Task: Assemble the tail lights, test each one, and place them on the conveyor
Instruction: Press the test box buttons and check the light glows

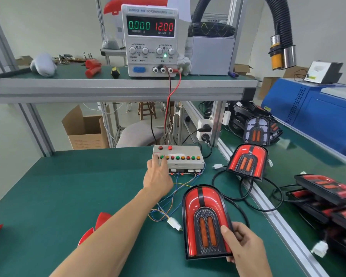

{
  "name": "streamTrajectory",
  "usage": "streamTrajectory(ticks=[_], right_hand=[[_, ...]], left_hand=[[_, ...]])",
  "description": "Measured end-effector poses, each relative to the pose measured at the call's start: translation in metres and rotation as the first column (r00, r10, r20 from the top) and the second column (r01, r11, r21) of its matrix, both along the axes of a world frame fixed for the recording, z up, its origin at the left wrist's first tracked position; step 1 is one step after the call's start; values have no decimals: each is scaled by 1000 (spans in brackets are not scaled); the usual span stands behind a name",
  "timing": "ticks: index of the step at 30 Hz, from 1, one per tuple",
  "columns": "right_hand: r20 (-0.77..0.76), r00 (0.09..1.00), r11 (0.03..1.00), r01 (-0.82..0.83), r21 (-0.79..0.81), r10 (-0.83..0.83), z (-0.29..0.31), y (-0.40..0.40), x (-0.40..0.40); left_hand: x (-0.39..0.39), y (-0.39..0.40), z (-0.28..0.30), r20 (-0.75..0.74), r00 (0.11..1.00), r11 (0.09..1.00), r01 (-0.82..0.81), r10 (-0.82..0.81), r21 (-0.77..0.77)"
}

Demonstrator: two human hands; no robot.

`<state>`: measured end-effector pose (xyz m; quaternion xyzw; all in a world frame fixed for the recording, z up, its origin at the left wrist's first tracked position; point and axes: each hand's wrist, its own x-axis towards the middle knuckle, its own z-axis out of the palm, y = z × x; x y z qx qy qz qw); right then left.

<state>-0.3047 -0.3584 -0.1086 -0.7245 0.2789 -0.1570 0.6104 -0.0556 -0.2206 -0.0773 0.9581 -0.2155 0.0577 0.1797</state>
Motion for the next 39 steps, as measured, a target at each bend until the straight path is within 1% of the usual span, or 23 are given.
streamTrajectory(ticks=[4,7,10,14,16,22,26,32,39], right_hand=[[9,1000,1000,-1,17,0,1,0,-1],[20,1000,999,-9,40,8,3,-1,-2],[25,1000,1000,-12,26,11,1,-2,-2],[23,1000,1000,-9,-11,10,-1,0,-1],[18,1000,1000,-12,-28,12,-3,0,-1],[43,999,1000,-16,-22,17,-3,1,-3],[61,998,1000,-27,-9,27,-2,1,-3],[55,998,1000,-17,-12,18,-4,-1,-3],[62,998,999,-31,-14,31,-3,-1,-3]], left_hand=[[6,3,-1,64,998,999,10,-12,32],[9,1,-2,110,994,996,18,-27,85],[9,-2,-4,68,998,998,-1,-4,68],[10,-3,-1,-25,999,999,-27,26,-41],[11,-1,-1,-40,999,998,-27,24,-55],[8,0,-3,-46,999,996,-23,19,-87],[6,-2,-2,-31,999,996,-25,23,-81],[10,1,1,-80,996,995,-36,29,-97],[9,2,-5,19,1000,1000,3,-3,-9]])
